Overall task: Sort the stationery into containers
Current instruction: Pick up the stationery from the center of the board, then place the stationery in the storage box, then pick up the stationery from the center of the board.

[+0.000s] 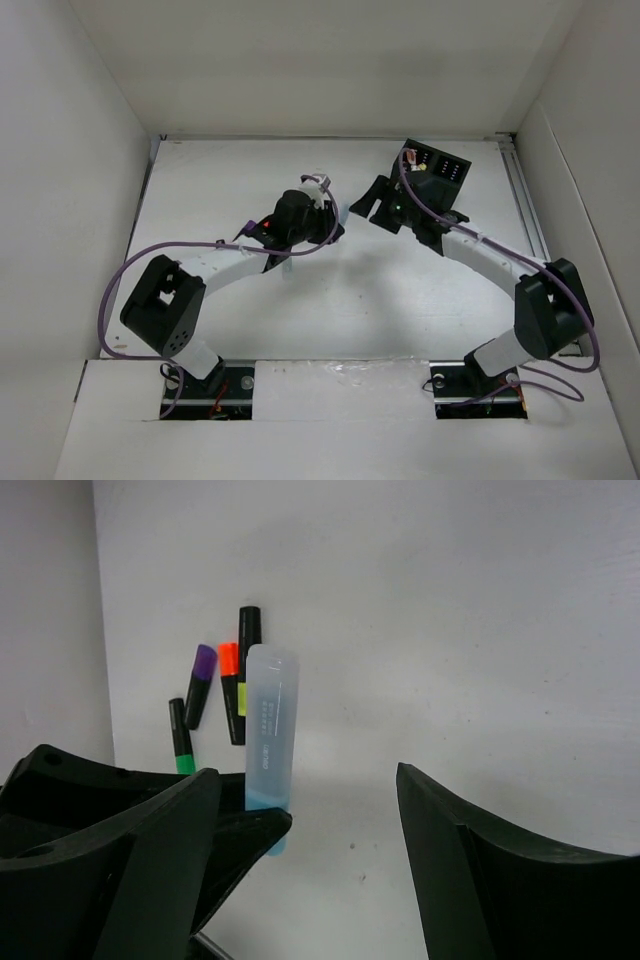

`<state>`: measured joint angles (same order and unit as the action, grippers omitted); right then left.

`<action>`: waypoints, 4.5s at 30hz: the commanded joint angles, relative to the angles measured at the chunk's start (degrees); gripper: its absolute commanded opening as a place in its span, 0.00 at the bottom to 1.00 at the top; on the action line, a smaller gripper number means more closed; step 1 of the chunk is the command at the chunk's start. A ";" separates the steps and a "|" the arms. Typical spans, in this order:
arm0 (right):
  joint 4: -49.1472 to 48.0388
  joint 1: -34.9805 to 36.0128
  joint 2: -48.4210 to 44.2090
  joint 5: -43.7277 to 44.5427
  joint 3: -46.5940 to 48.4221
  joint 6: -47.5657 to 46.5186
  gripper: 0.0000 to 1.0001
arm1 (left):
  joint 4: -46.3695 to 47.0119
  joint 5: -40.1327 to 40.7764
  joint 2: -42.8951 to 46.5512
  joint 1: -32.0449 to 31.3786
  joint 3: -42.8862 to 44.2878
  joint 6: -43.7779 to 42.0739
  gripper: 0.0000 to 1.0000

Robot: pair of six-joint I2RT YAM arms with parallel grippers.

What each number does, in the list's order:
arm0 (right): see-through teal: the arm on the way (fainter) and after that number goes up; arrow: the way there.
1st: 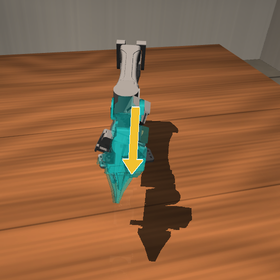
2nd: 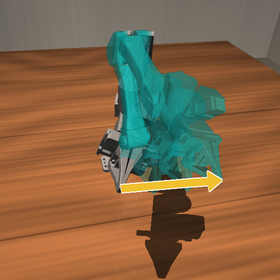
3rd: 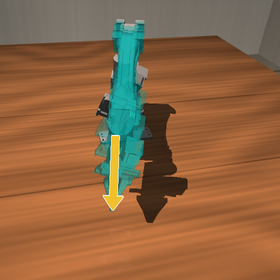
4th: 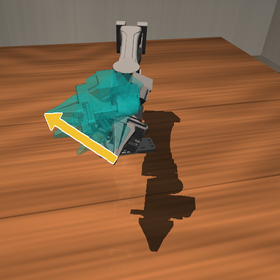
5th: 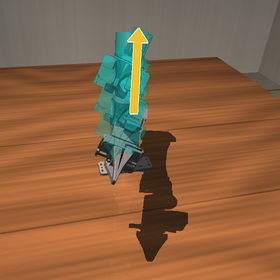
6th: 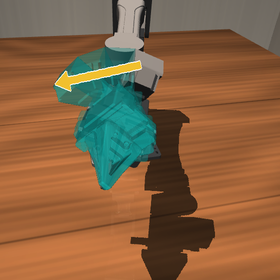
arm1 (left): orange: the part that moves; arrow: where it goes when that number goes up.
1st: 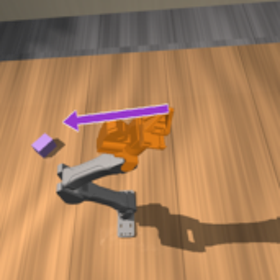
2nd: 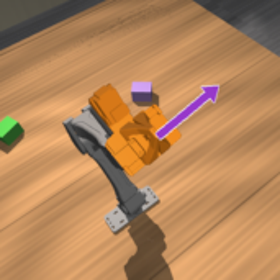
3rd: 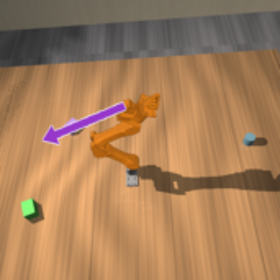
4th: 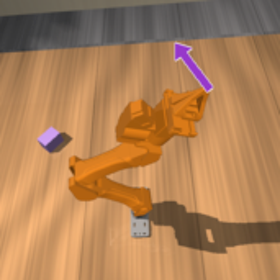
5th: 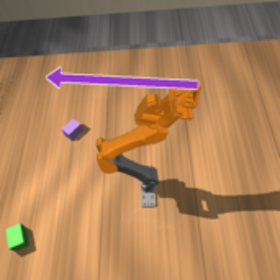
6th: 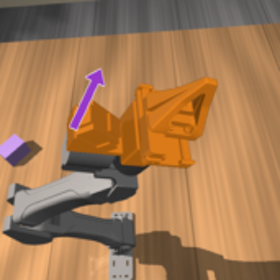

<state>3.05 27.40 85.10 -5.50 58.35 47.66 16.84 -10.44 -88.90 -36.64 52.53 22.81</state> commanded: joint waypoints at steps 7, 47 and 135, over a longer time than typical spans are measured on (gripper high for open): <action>-5.51 1.52 4.20 -6.10 3.79 1.38 0.66 | 4.07 -6.35 2.68 -0.10 -1.73 -0.84 0.00; 8.01 -20.81 24.13 30.44 42.53 0.17 0.07 | 1.80 7.36 9.54 -5.02 -3.23 -1.36 0.64; 0.47 -1.57 -7.94 -7.51 -3.86 -0.37 0.72 | -6.40 12.67 7.67 -0.89 -8.15 5.23 0.00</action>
<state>8.01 24.10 76.42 -9.74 51.40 47.97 5.13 9.74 -87.46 -37.17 43.81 30.39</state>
